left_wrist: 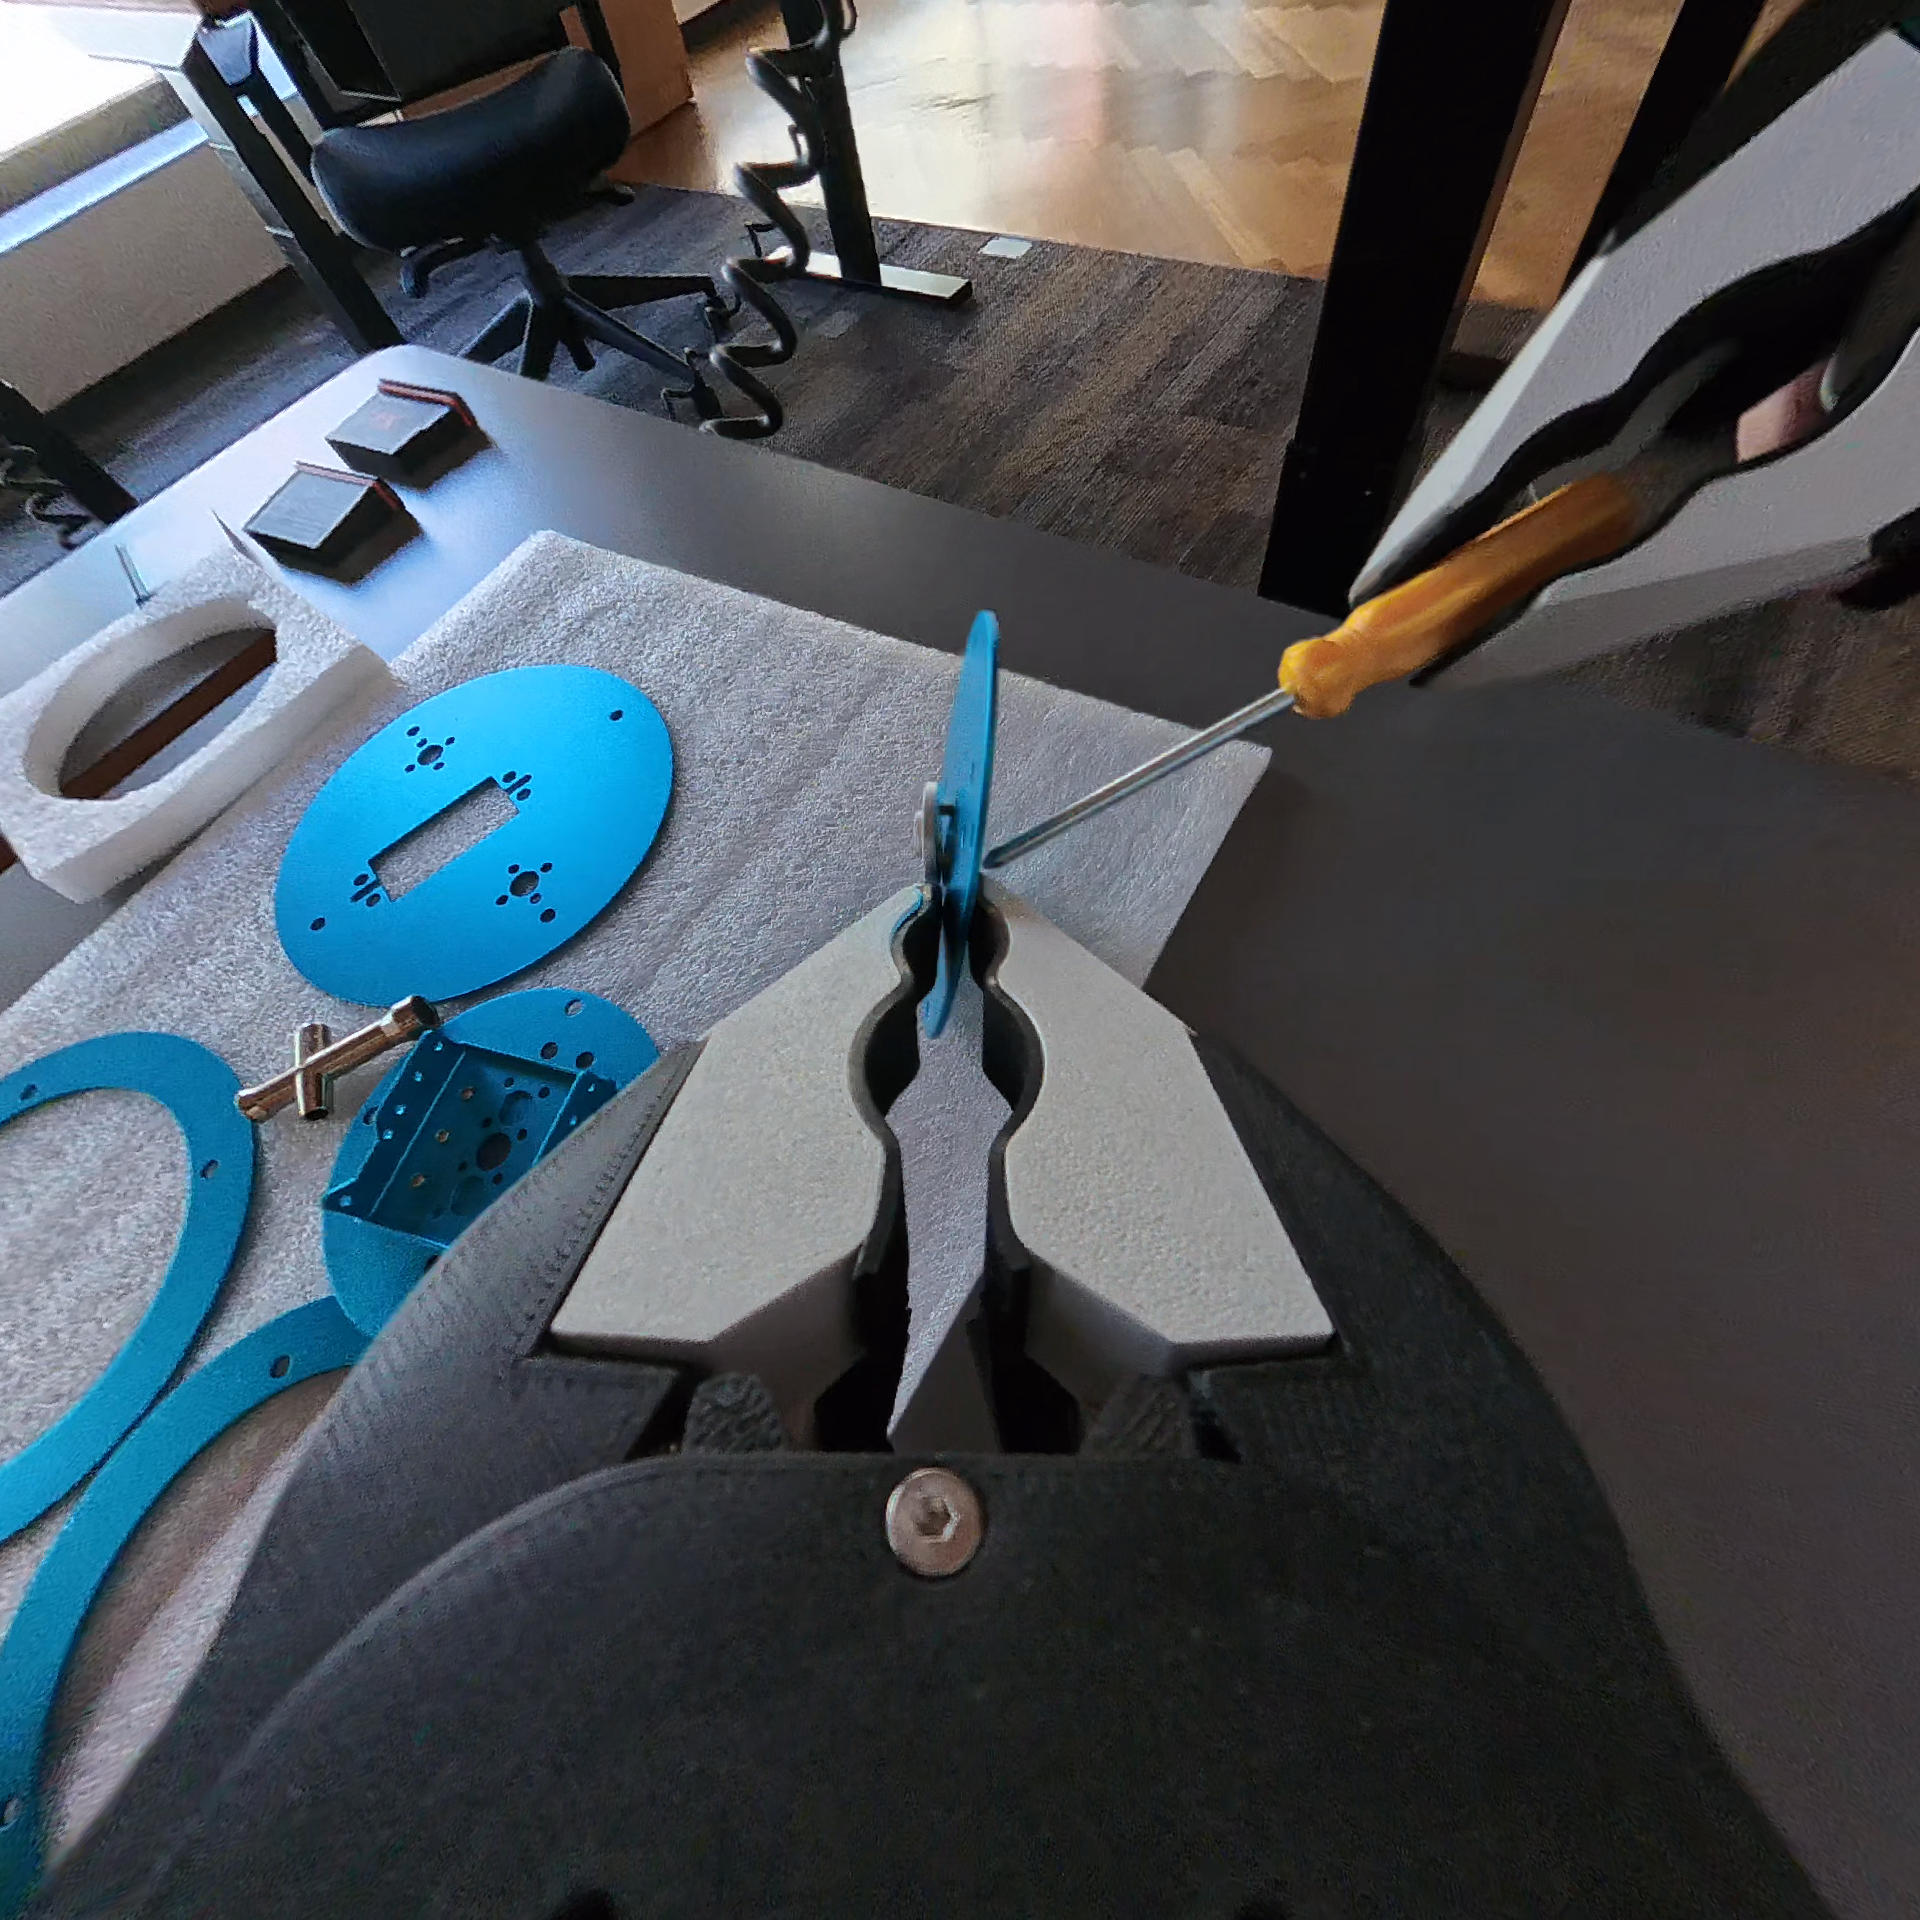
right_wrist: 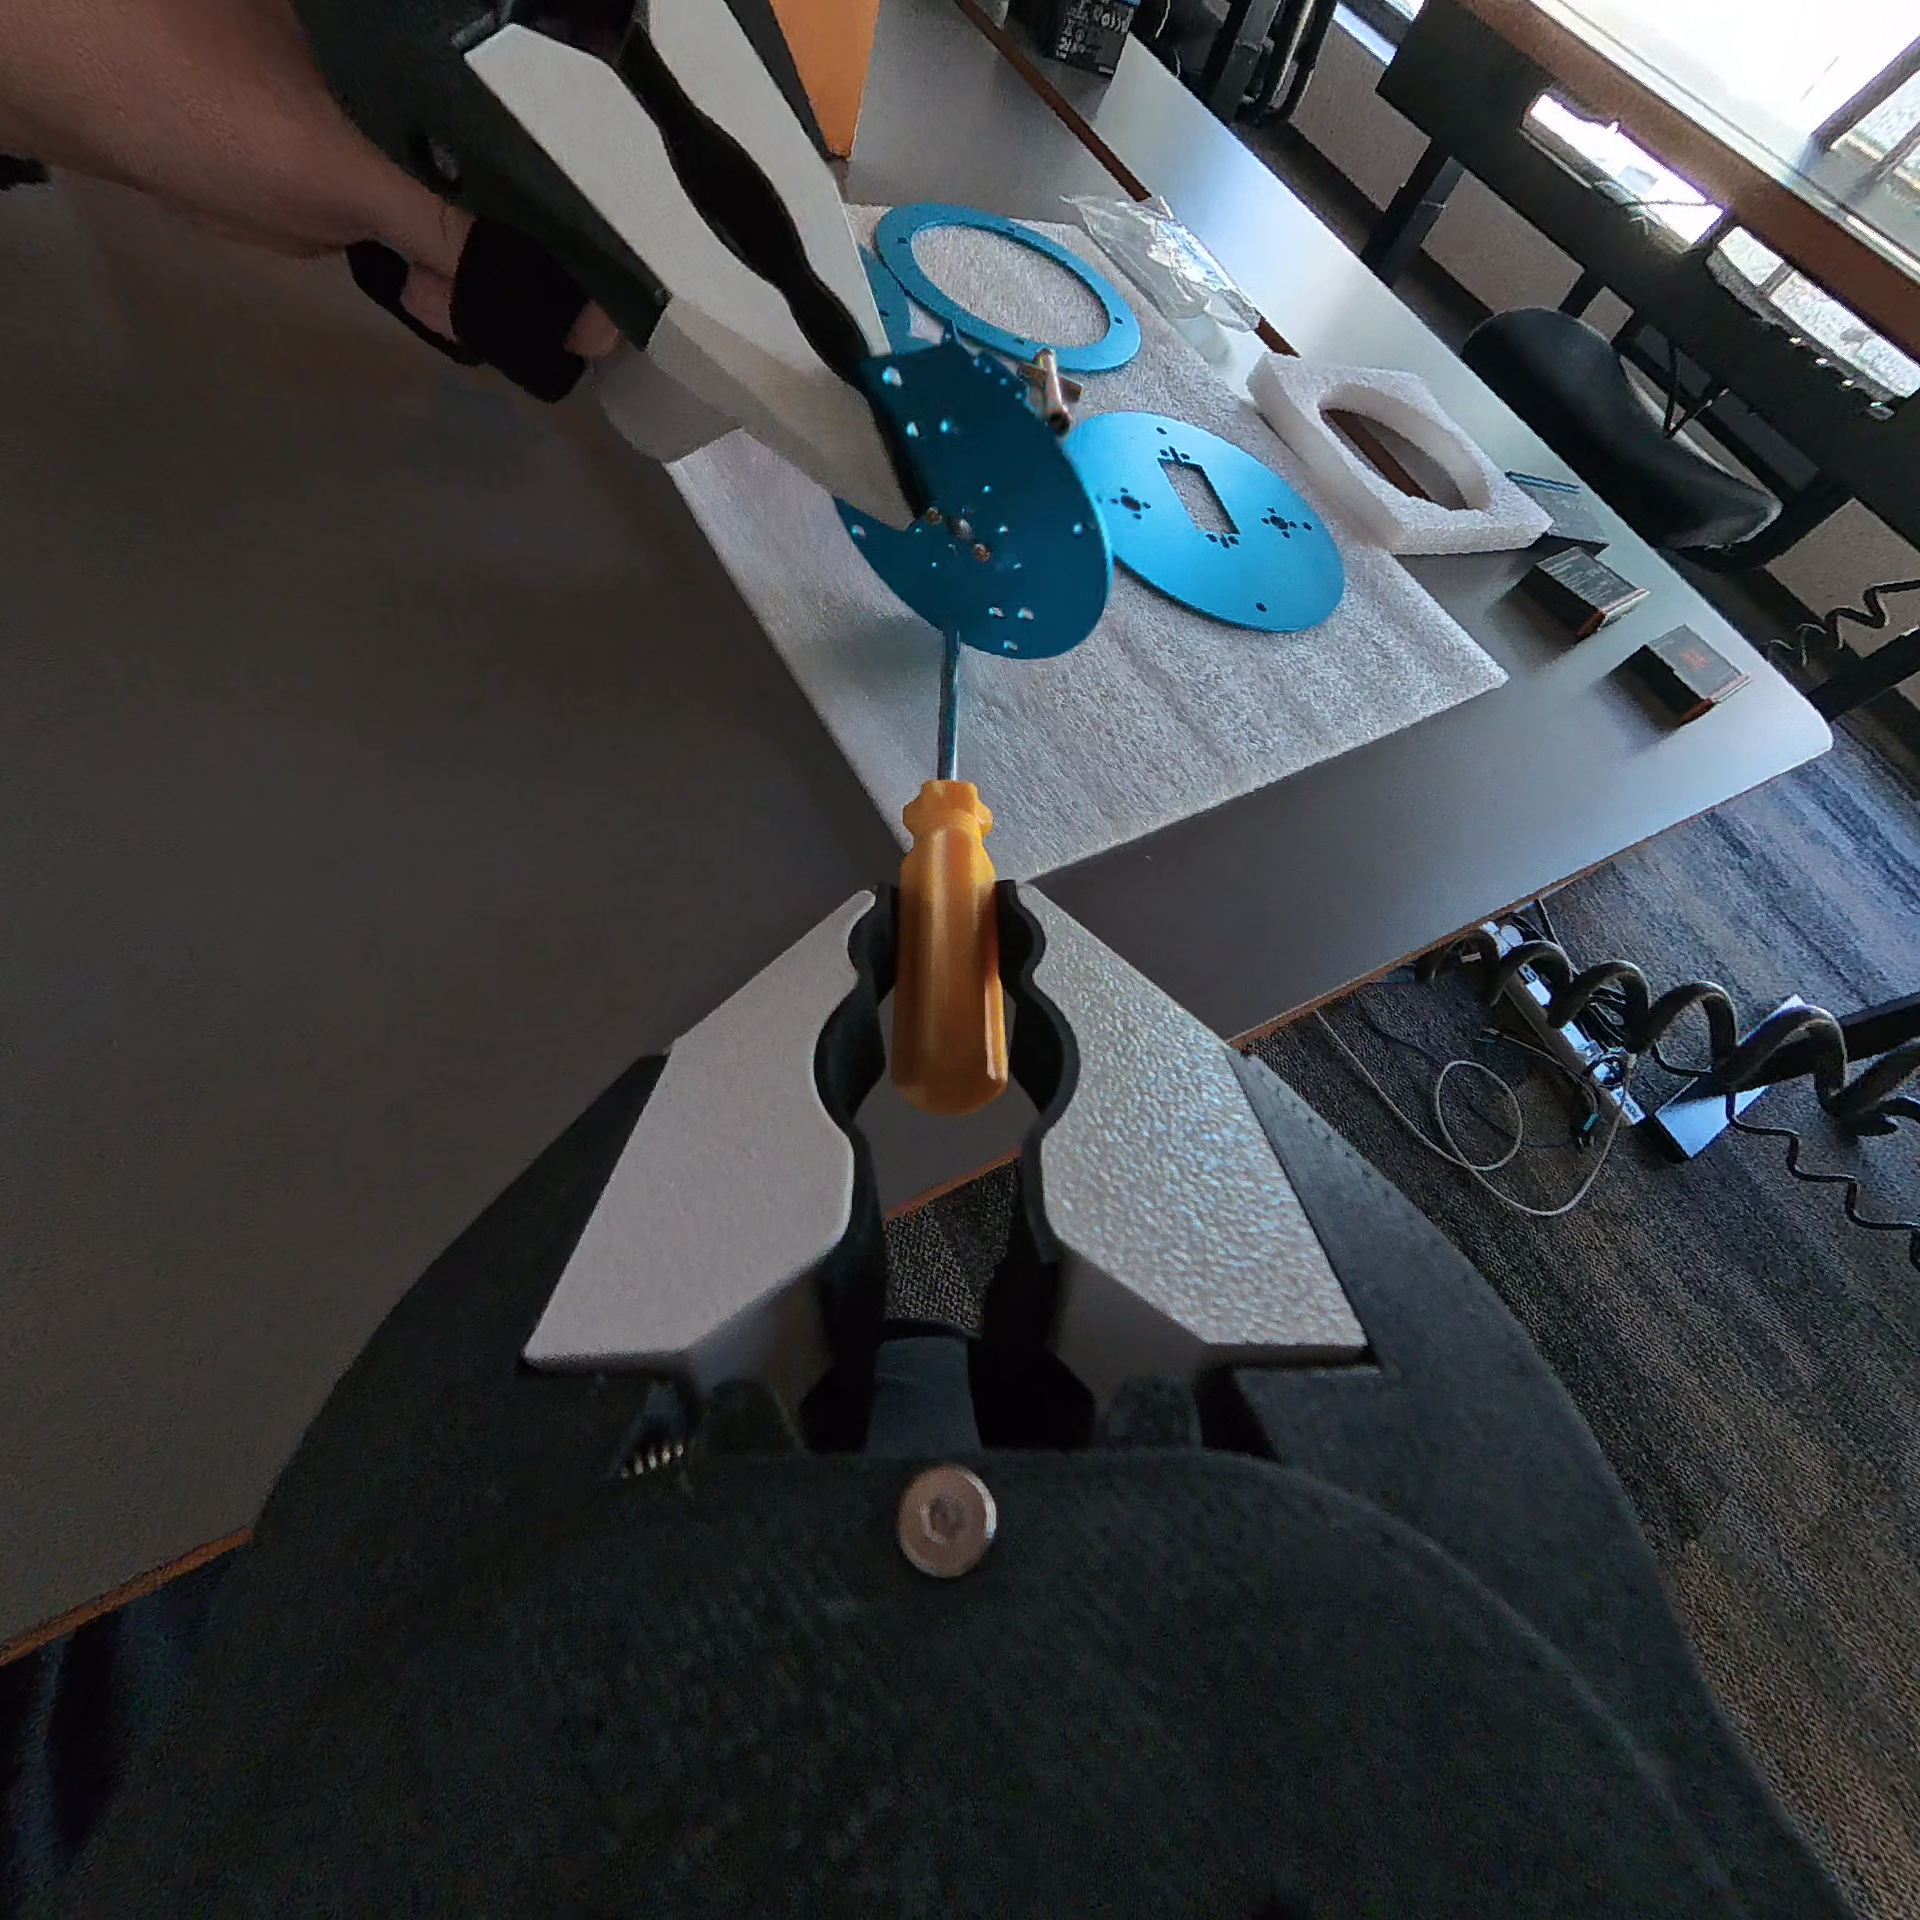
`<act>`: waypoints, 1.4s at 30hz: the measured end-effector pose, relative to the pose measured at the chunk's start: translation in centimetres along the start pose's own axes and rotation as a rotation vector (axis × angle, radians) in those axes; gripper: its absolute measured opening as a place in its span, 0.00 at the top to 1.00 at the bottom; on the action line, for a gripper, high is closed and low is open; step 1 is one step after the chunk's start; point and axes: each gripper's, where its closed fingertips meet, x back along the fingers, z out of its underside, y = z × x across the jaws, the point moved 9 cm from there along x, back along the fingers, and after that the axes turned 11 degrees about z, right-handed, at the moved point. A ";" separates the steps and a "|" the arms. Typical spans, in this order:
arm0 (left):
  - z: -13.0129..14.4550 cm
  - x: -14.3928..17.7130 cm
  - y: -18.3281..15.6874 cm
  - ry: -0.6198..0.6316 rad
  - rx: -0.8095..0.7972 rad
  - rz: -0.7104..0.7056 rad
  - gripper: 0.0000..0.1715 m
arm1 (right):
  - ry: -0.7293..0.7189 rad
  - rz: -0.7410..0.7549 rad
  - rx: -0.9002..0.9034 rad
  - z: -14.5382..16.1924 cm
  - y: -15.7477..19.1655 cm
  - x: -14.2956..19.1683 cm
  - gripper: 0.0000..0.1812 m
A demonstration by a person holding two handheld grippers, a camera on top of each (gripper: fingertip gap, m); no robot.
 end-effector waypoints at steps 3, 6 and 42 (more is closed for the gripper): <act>-0.1 -0.4 -0.9 0.058 -0.101 -0.052 0.97 | -0.002 0.003 0.001 0.3 -0.6 0.1 0.90; 0.3 -0.9 -1.6 0.103 -0.162 -0.064 0.93 | -0.009 -0.014 -0.012 0.2 -0.9 0.1 0.90; -0.4 -1.0 -1.8 0.159 -0.590 0.207 0.93 | 0.008 -0.052 -0.001 -0.3 -0.9 -0.1 0.90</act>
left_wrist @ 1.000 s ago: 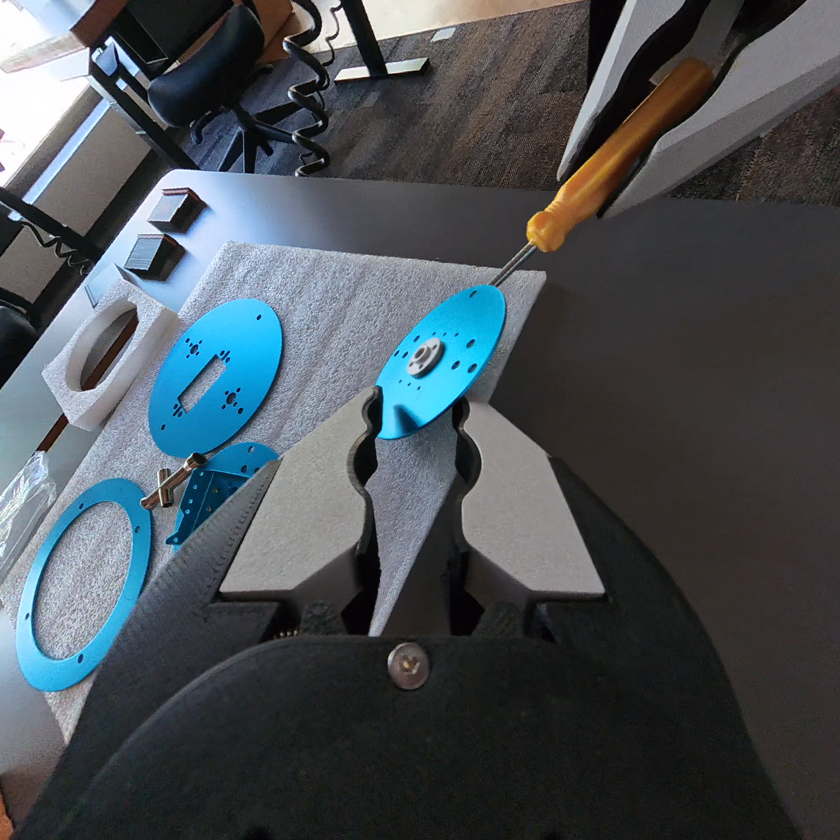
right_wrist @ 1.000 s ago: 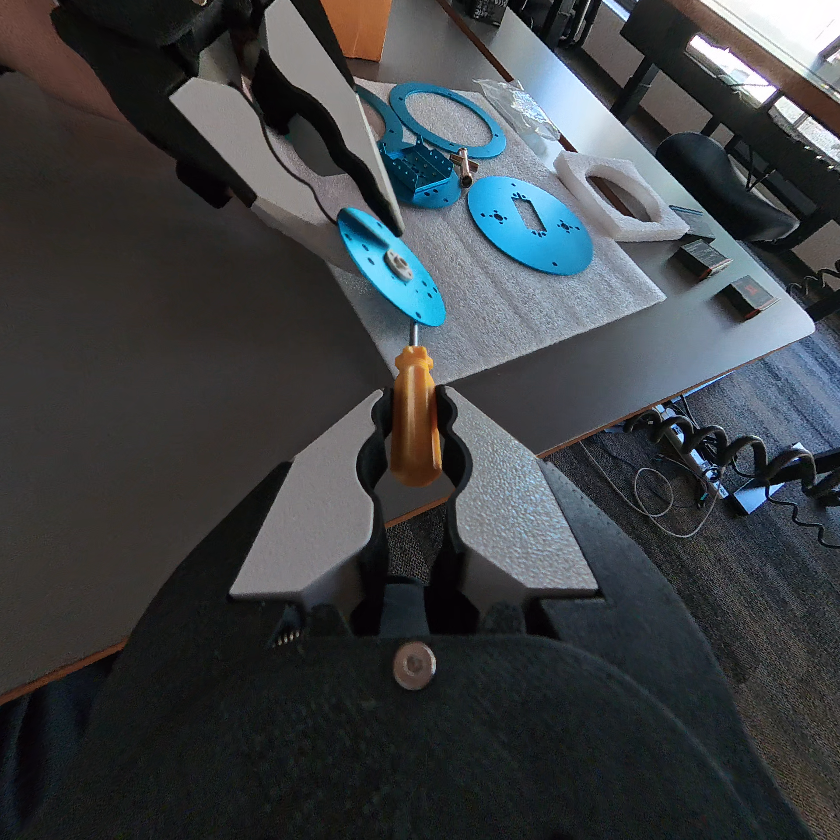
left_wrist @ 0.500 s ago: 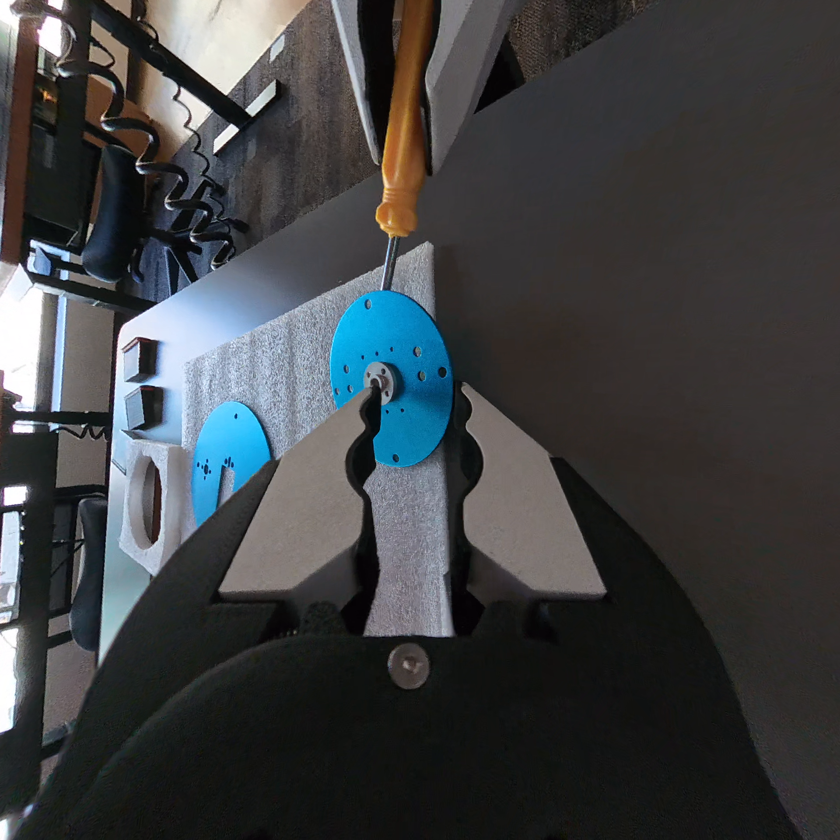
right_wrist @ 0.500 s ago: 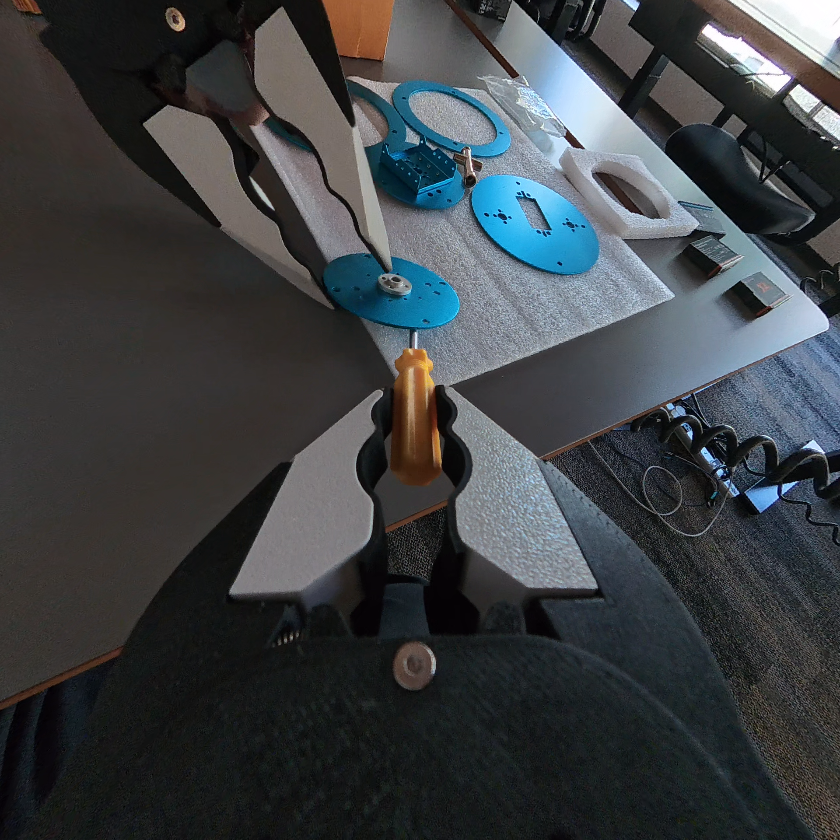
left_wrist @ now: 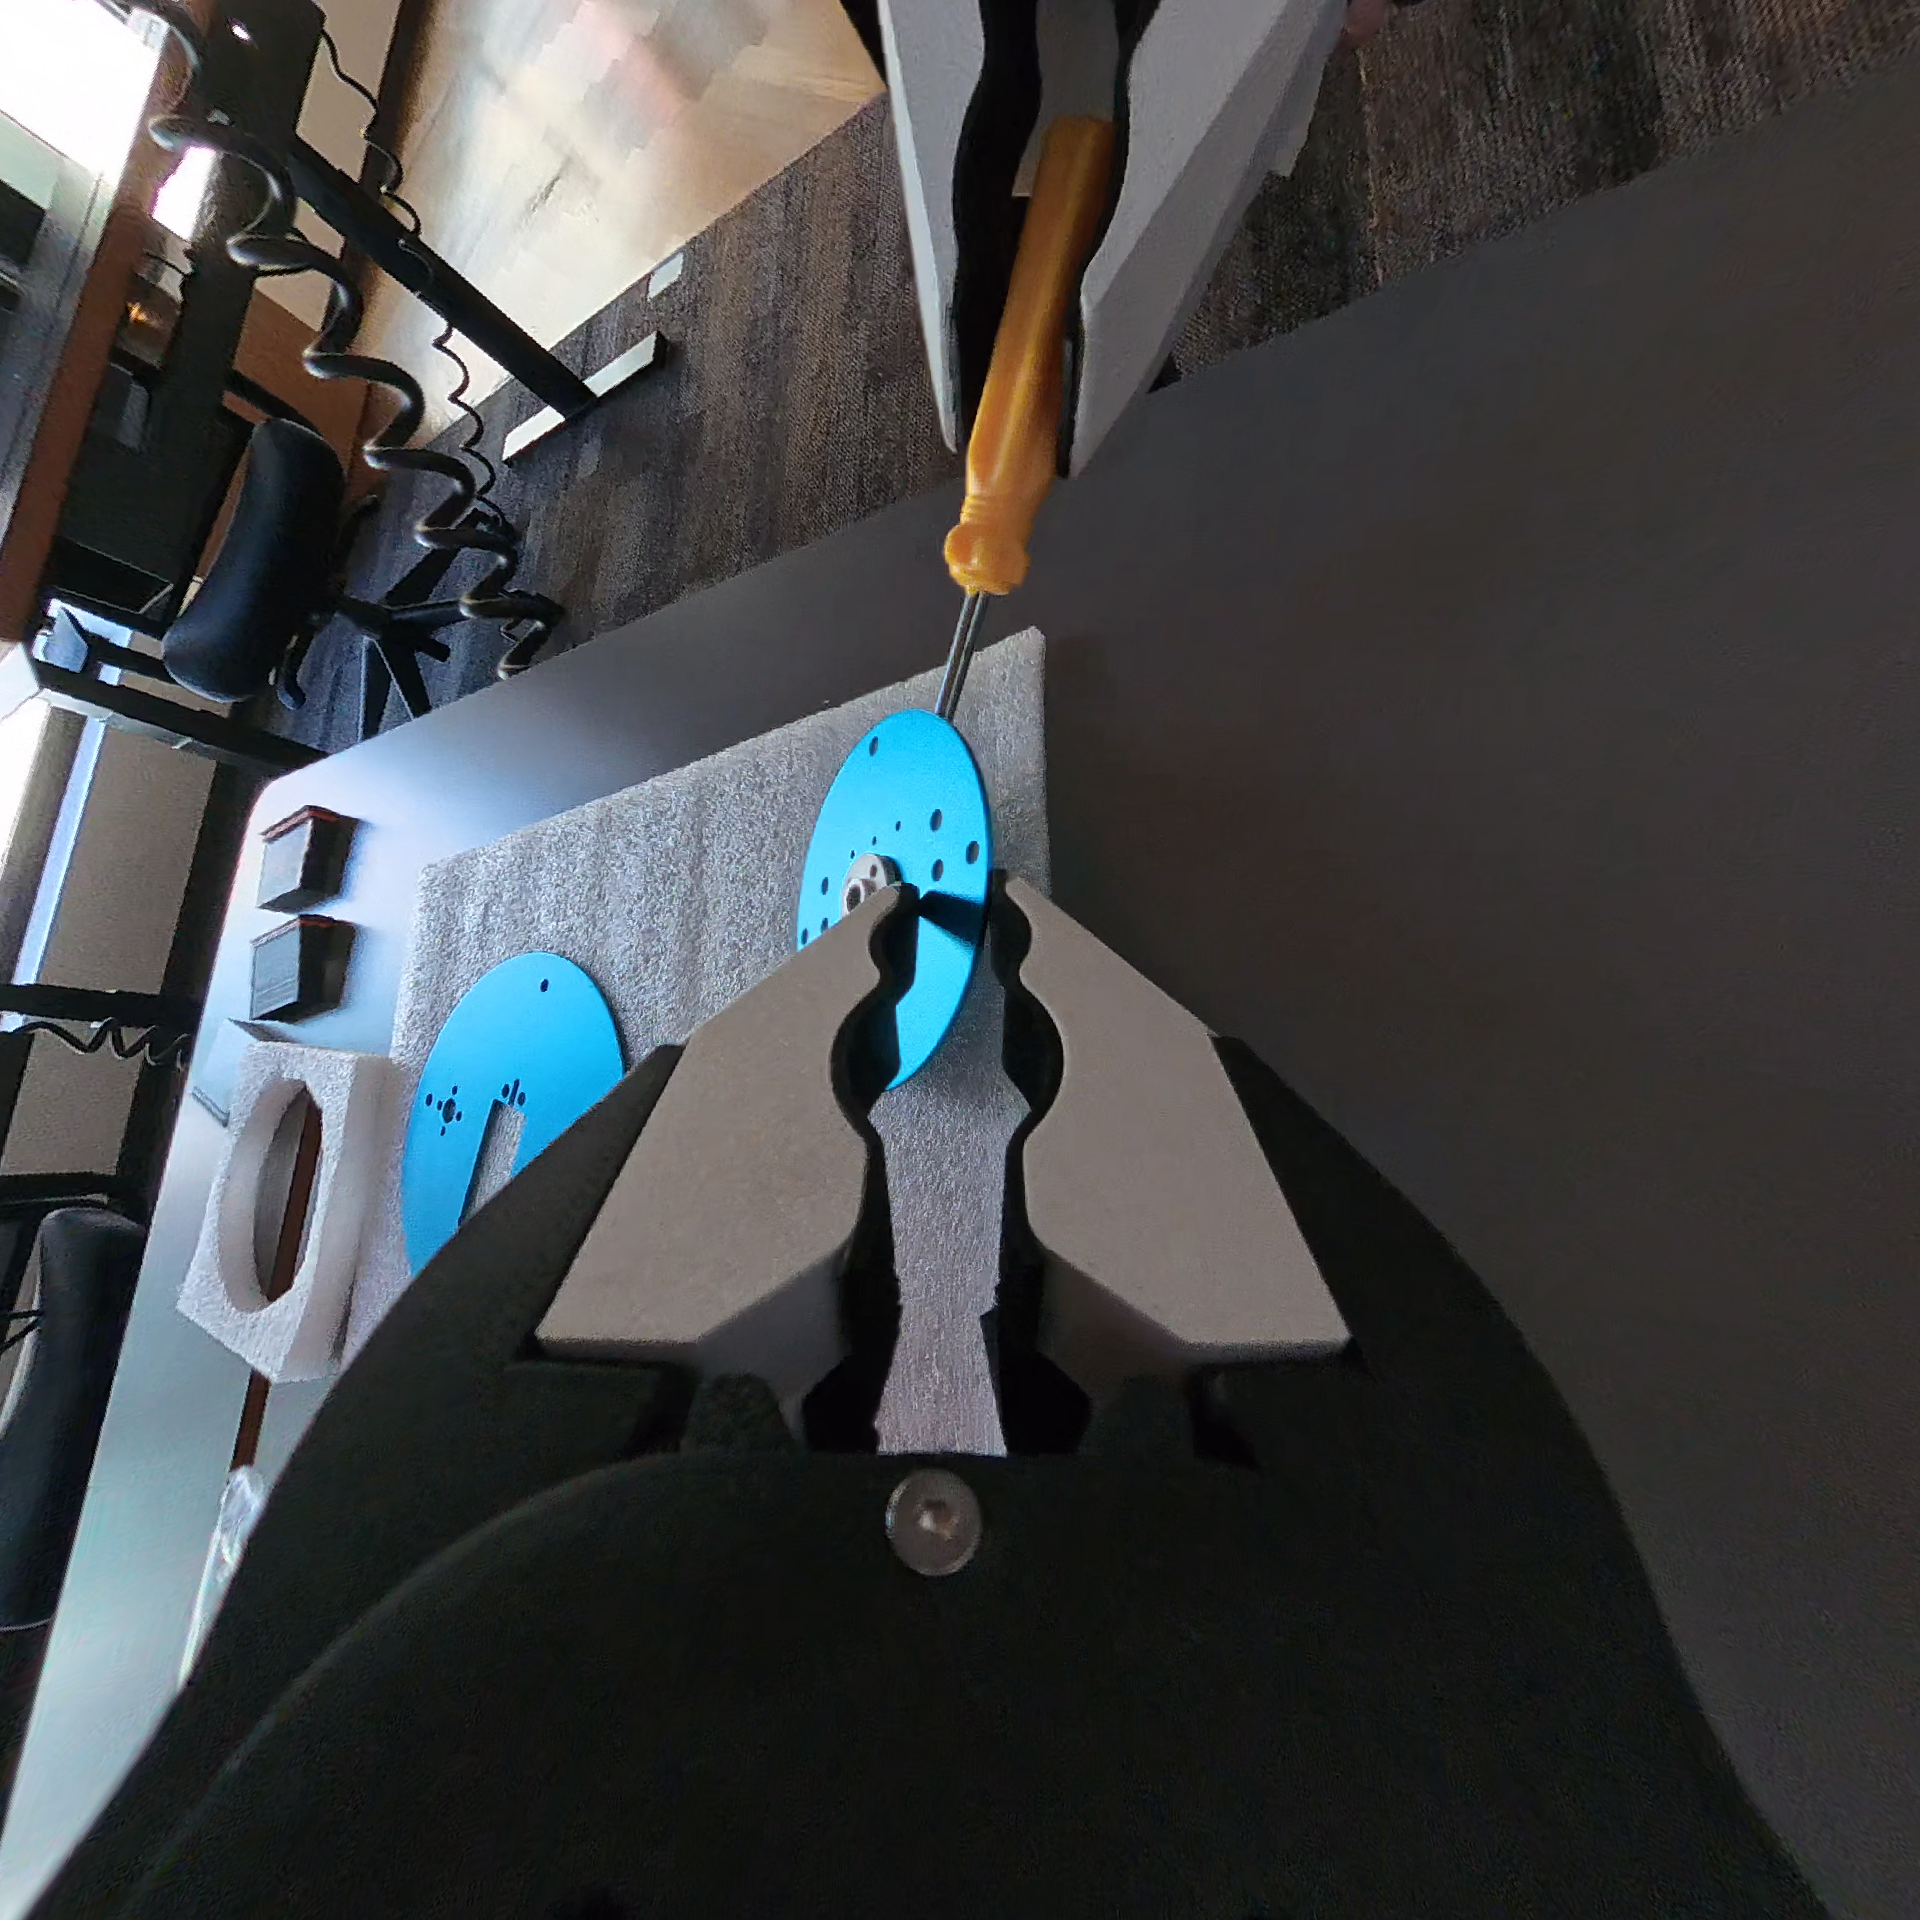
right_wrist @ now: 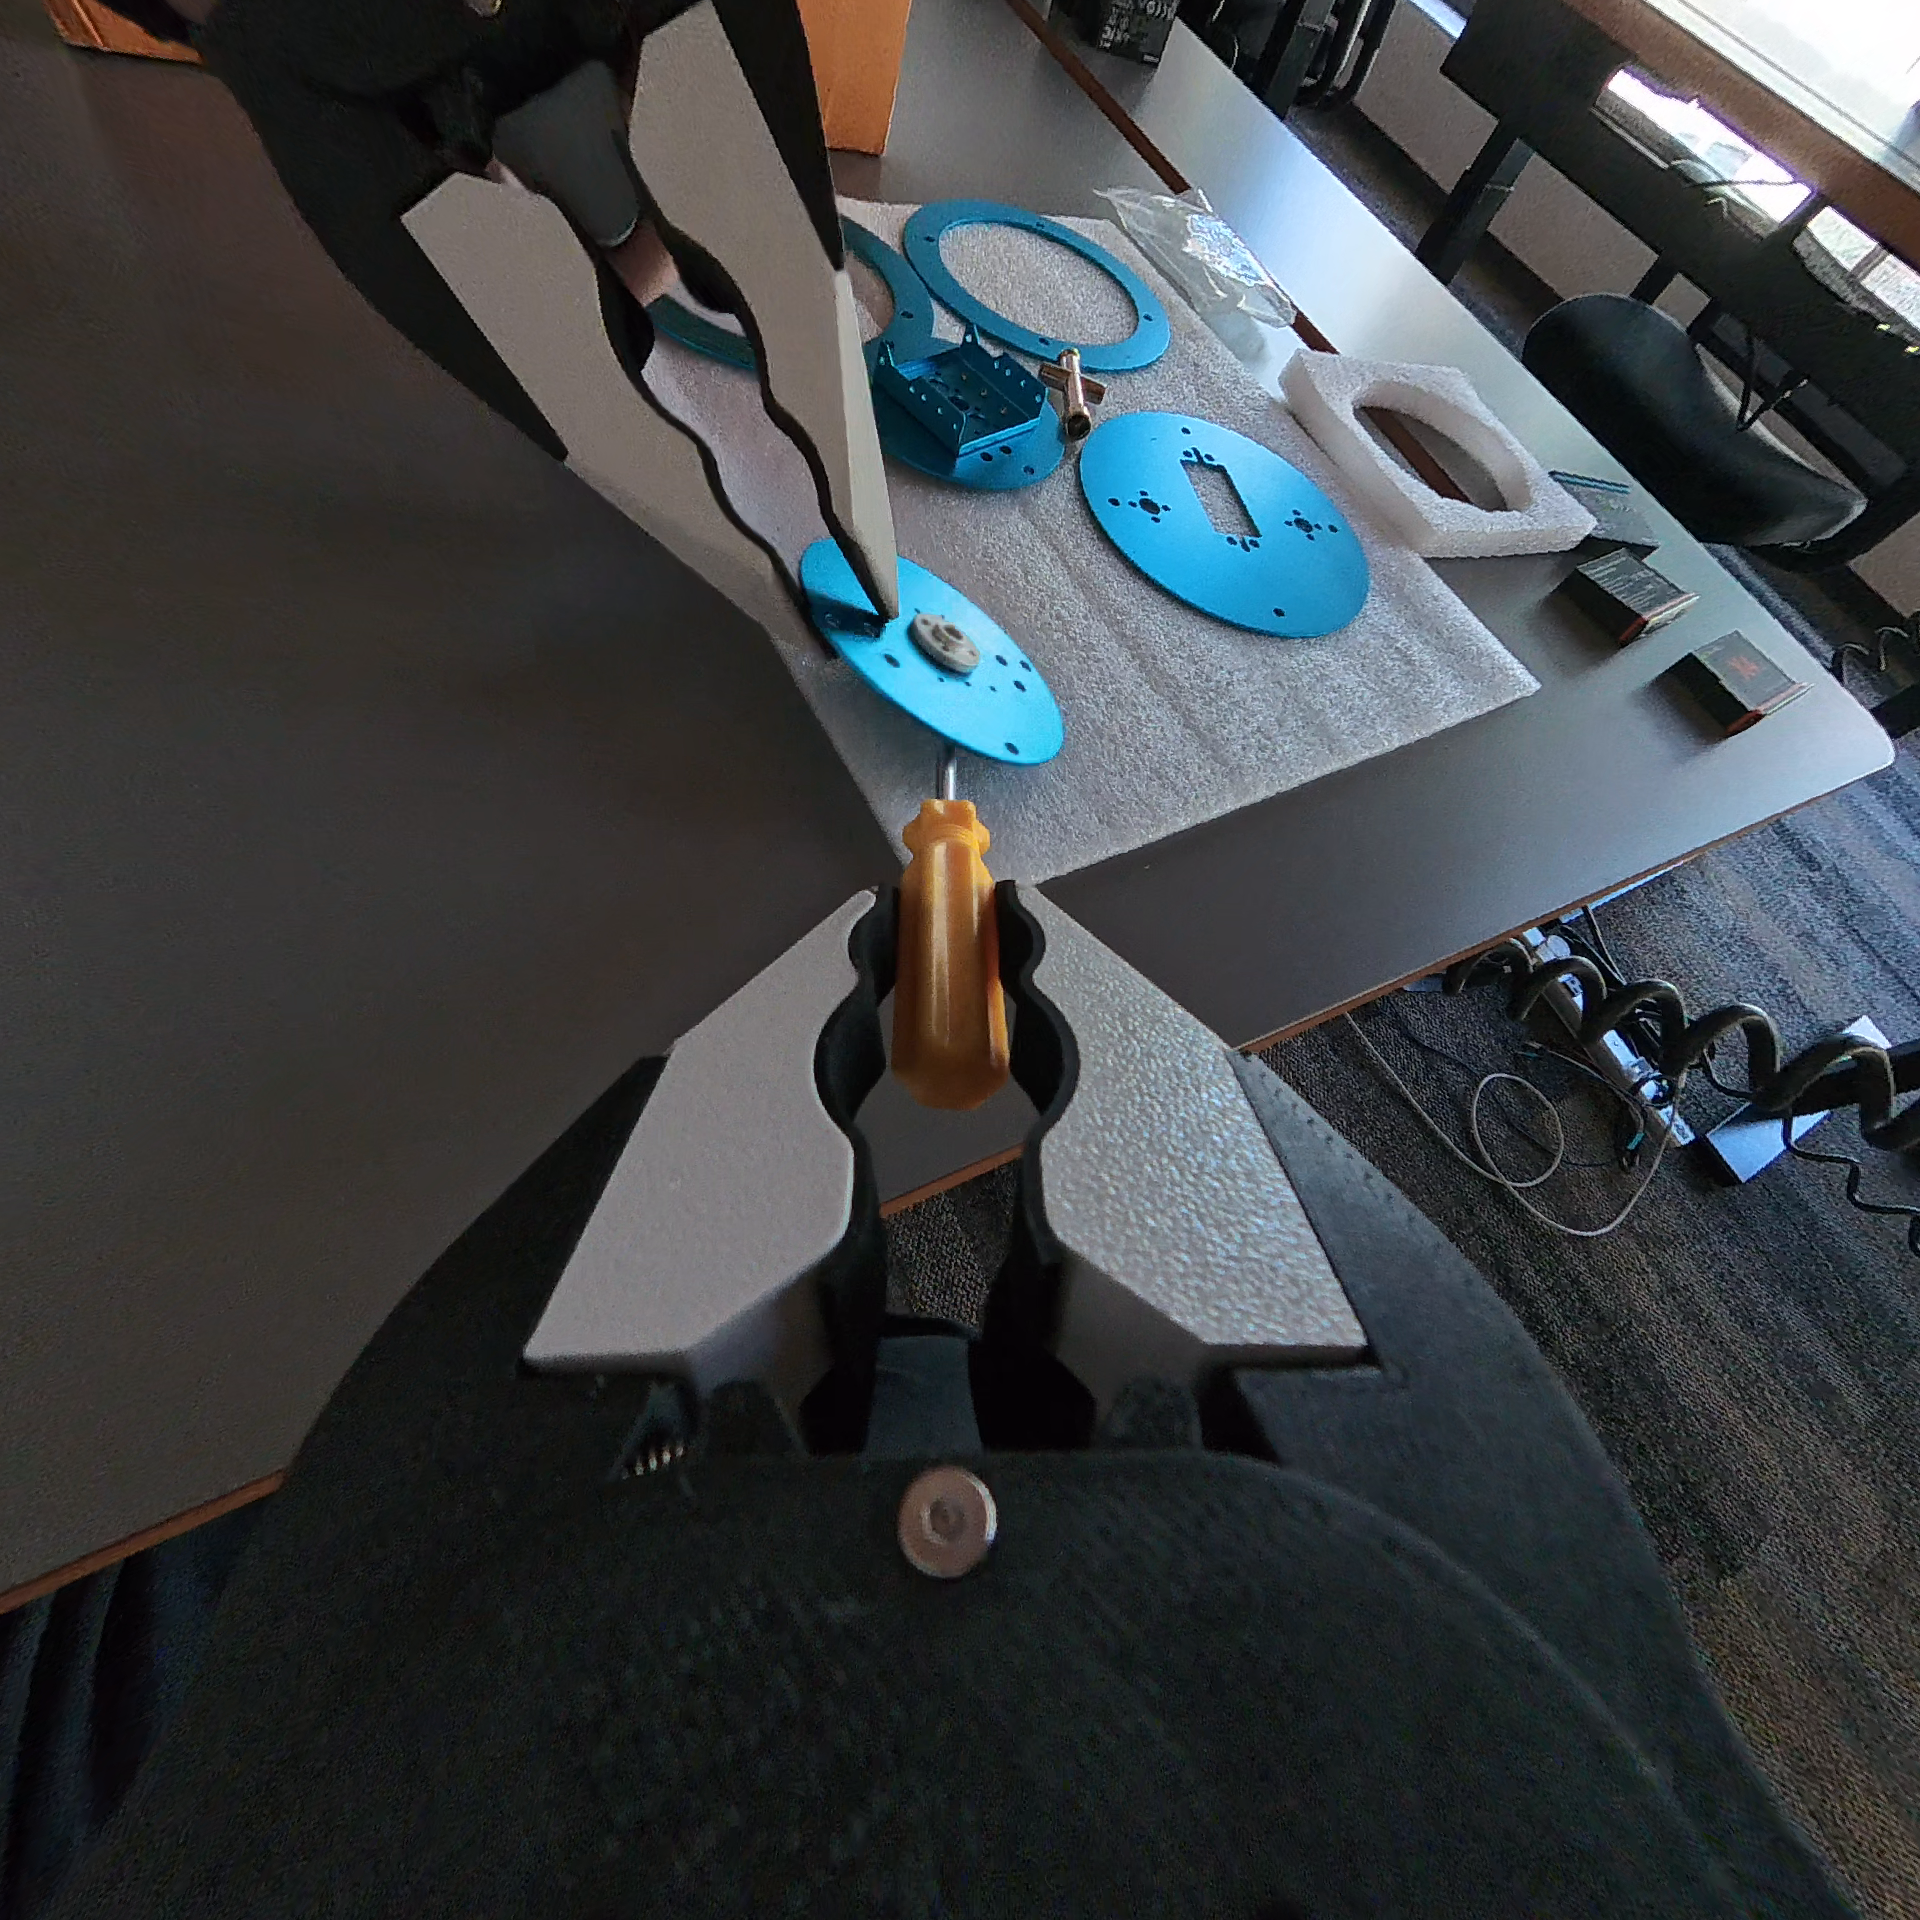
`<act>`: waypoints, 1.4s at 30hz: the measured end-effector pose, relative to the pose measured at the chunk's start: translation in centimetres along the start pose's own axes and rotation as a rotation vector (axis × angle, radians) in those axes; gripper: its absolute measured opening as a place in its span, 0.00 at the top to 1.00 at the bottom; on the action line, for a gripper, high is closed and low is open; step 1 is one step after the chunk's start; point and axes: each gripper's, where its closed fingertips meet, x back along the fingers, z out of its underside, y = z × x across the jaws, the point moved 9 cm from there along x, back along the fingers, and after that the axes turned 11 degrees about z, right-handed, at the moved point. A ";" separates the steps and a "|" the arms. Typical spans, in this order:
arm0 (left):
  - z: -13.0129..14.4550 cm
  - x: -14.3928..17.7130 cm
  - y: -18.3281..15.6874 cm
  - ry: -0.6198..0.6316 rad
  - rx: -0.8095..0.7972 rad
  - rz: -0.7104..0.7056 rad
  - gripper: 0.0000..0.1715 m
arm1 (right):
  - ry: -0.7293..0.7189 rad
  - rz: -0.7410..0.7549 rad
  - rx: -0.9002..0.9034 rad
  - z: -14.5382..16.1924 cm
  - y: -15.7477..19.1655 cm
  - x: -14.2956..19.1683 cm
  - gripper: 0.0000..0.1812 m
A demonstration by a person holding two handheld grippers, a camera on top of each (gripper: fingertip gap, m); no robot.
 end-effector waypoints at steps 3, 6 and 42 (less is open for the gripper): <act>-1.3 1.0 -0.4 -0.052 0.053 -0.065 0.97 | -0.020 -0.011 -0.016 -0.4 0.1 0.4 0.91; -2.4 1.5 -1.2 -0.068 0.132 -0.108 0.99 | -0.027 -0.045 -0.048 -0.7 0.8 0.8 0.91; -0.3 -0.2 -0.9 -0.187 0.090 -0.119 0.97 | 0.028 -0.097 -0.087 -2.1 0.4 0.9 0.92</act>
